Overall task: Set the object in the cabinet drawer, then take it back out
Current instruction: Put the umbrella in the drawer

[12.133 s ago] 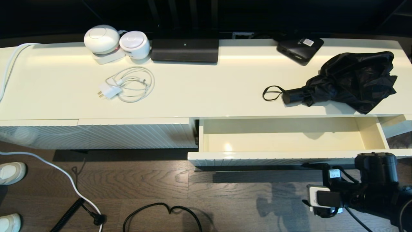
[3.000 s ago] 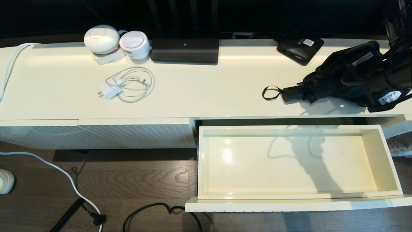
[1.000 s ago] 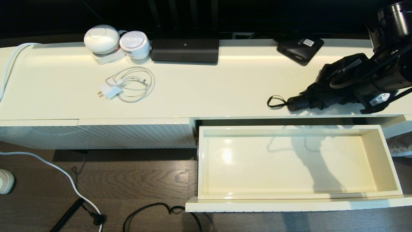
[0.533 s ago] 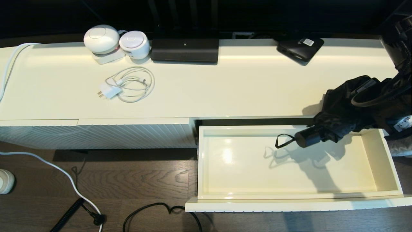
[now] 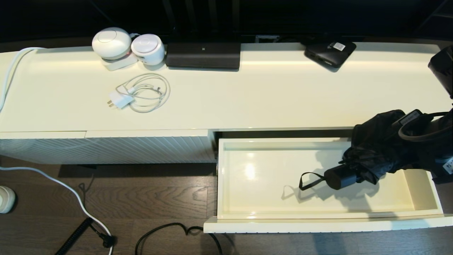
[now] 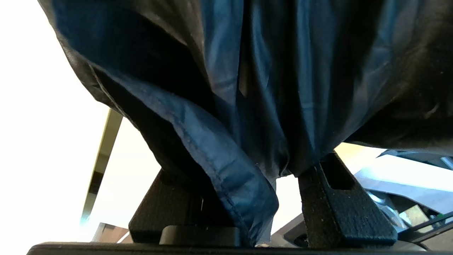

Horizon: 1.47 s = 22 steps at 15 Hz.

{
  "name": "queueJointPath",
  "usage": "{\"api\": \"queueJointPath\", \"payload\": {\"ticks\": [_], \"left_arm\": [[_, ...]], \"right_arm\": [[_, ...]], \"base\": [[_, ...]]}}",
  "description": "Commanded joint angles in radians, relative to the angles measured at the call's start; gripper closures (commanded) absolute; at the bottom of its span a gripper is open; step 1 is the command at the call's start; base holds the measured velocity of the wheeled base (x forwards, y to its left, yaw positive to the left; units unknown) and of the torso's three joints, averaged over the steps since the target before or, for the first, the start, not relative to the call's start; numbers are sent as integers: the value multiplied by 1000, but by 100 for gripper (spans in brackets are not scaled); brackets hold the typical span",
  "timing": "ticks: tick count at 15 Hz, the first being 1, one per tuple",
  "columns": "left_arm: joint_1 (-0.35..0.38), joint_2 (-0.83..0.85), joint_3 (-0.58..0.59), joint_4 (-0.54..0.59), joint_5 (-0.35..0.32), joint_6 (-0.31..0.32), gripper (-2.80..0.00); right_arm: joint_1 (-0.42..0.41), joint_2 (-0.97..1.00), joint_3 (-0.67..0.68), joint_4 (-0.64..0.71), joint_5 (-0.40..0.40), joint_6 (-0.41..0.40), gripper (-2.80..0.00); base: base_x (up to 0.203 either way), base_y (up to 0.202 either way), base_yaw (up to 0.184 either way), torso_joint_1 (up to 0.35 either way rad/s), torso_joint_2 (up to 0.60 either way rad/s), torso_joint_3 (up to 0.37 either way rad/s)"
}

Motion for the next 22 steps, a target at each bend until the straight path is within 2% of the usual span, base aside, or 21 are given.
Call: {"api": "queueJointPath", "payload": {"ticks": [1, 14, 15, 20, 22], "left_arm": [[1, 0, 0, 0, 0, -1, 0], [1, 0, 0, 0, 0, -1, 0], [1, 0, 0, 0, 0, -1, 0], [1, 0, 1, 0, 0, -1, 0], [1, 0, 0, 0, 0, -1, 0]], "right_arm": [[-2, -5, 36, -18, 3, 7, 0], [-41, 61, 192, -226, -8, -5, 0], [-41, 64, 200, -232, -8, -4, -280], [-41, 12, 184, -229, -13, -13, -280], [-39, -46, 168, -225, -19, -40, -280]], "base": [[0, 0, 0, 0, 0, 0], [0, 0, 0, 0, 0, 0], [0, 0, 0, 0, 0, 0], [0, 0, 0, 0, 0, 0], [0, 0, 0, 0, 0, 0]]}}
